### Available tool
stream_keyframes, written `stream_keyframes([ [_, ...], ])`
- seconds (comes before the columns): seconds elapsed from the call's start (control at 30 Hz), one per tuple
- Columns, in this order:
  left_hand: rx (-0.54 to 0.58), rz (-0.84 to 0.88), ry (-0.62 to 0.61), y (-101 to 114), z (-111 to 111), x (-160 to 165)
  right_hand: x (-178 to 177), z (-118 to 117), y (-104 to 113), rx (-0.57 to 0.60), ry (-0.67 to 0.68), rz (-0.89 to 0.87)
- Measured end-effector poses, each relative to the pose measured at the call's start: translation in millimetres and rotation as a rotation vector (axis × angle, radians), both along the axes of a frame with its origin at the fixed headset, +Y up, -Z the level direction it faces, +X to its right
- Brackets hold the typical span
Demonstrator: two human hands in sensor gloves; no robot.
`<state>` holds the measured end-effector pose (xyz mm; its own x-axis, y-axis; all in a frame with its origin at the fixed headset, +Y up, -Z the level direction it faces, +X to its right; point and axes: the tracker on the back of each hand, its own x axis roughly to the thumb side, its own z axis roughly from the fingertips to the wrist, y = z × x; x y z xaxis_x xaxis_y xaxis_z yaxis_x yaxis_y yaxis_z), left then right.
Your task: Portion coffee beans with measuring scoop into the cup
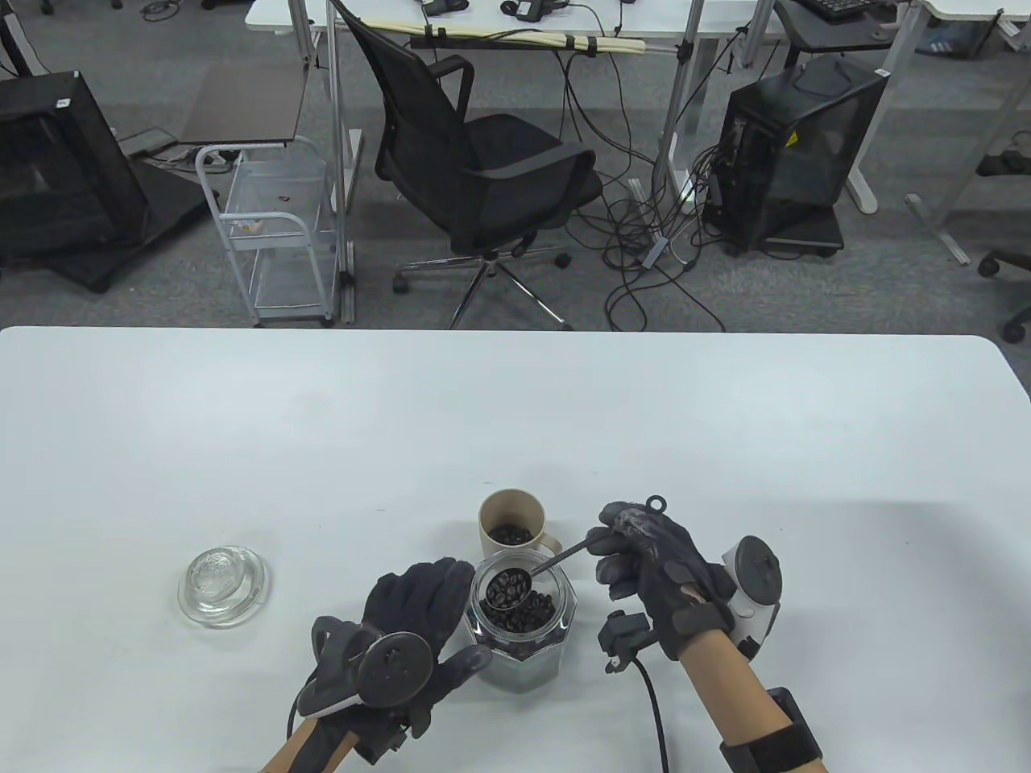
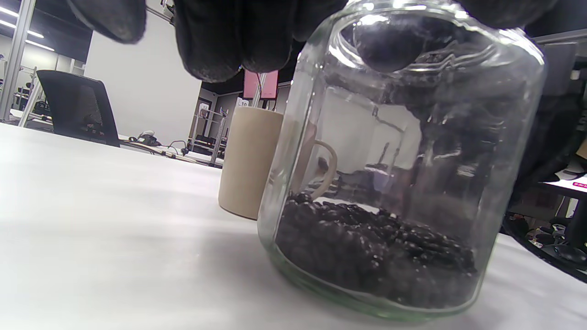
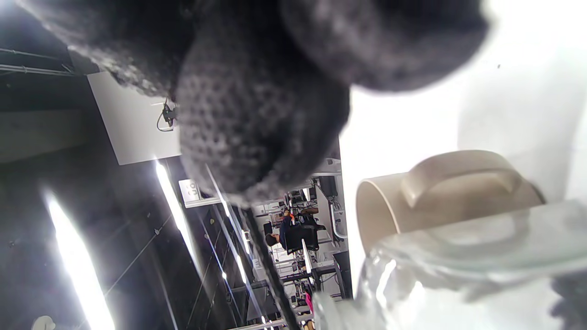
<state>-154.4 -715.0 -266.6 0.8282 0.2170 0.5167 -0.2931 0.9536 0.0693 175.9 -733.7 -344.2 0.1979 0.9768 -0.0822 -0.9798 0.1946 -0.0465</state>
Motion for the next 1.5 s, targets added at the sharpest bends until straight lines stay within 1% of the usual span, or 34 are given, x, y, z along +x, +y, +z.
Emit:
stream_keyframes([
  [0.2,0.000,0.000,-0.001,0,0,0,6,-3,1,-0.008,-0.056,-0.107],
  [0.27,-0.001,0.000,-0.001,0,0,0,9,-5,-1,-0.037,-0.098,-0.166],
  [0.43,-0.001,-0.001,-0.001,0,0,0,17,-12,-10,-0.060,-0.148,-0.193],
  [0.5,-0.001,-0.001,-0.001,0,0,0,21,-16,-14,-0.069,-0.139,-0.204],
  [0.6,0.001,-0.003,-0.001,0,0,0,23,-21,-20,-0.090,-0.142,-0.192],
  [0.77,-0.002,-0.007,0.000,0,1,-1,23,-24,-24,-0.066,-0.202,-0.111],
  [0.83,-0.001,-0.010,0.001,0,1,-1,22,-25,-25,-0.052,-0.190,-0.073],
  [0.9,0.000,-0.011,0.000,0,1,-1,20,-25,-25,-0.034,-0.169,-0.072],
  [1.03,0.002,-0.012,0.000,0,1,-1,13,-26,-20,0.042,-0.117,-0.012],
  [1.1,0.002,-0.013,0.001,0,1,-1,9,-26,-16,0.092,-0.092,0.047],
  [1.23,0.001,-0.012,0.001,0,1,-1,-2,-27,1,0.289,0.015,0.176],
  [1.3,0.002,-0.013,0.001,0,1,-1,-7,-25,12,0.403,0.073,0.278],
  [1.37,0.002,-0.014,0.001,0,1,-1,-13,-21,25,0.534,0.128,0.420],
  [1.43,0.003,-0.014,0.000,0,1,-1,-17,-16,33,0.593,0.141,0.512],
  [1.5,0.002,-0.014,0.001,0,1,-1,-20,-12,37,0.630,0.144,0.544],
])
